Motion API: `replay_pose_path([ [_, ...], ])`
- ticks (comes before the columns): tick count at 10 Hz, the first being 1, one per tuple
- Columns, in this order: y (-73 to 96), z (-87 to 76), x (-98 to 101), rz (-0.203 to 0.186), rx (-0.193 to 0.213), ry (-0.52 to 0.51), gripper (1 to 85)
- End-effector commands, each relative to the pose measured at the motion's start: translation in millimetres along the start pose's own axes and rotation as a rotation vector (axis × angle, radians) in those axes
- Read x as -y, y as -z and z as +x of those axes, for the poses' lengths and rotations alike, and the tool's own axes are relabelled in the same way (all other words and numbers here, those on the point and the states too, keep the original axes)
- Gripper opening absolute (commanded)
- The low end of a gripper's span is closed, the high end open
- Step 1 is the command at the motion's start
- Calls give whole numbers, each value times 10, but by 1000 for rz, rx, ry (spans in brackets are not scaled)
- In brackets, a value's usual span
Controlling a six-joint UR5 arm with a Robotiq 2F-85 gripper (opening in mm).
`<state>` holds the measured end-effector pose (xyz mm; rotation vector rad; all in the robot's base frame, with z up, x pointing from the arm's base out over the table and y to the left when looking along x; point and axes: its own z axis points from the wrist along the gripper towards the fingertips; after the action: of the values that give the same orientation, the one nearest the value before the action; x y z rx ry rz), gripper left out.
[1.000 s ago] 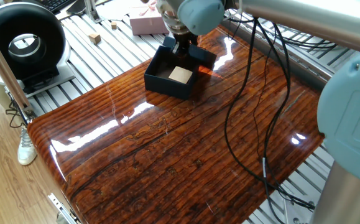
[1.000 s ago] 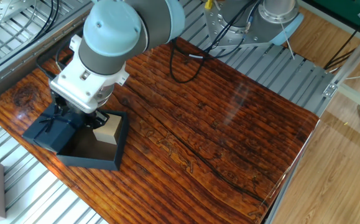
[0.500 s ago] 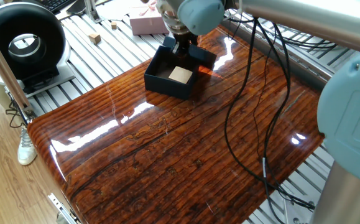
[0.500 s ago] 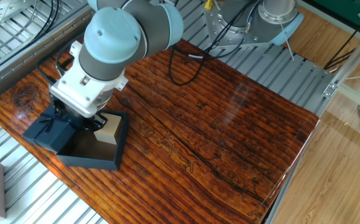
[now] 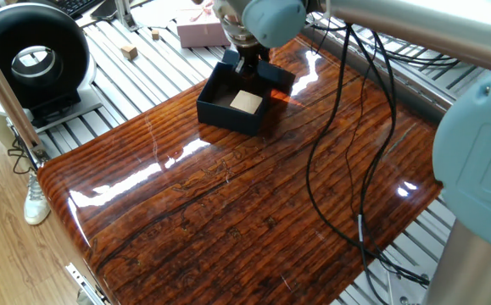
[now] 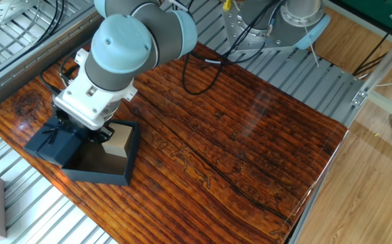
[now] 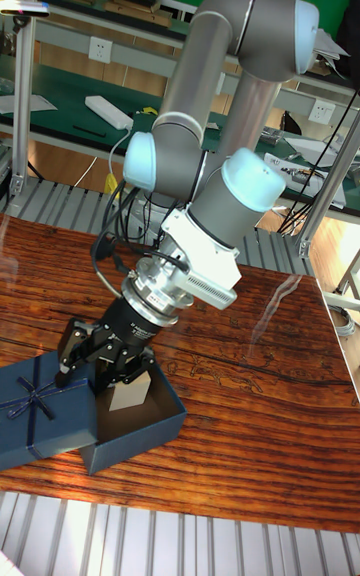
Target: Cover the box
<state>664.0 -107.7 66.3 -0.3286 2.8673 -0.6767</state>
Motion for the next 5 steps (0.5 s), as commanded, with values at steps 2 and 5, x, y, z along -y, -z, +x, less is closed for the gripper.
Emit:
replay_pose_path([
  [2,-35,38,10,-6,-10,-9,497],
  [5,-3,68,35,2,-26,-11,407],
])
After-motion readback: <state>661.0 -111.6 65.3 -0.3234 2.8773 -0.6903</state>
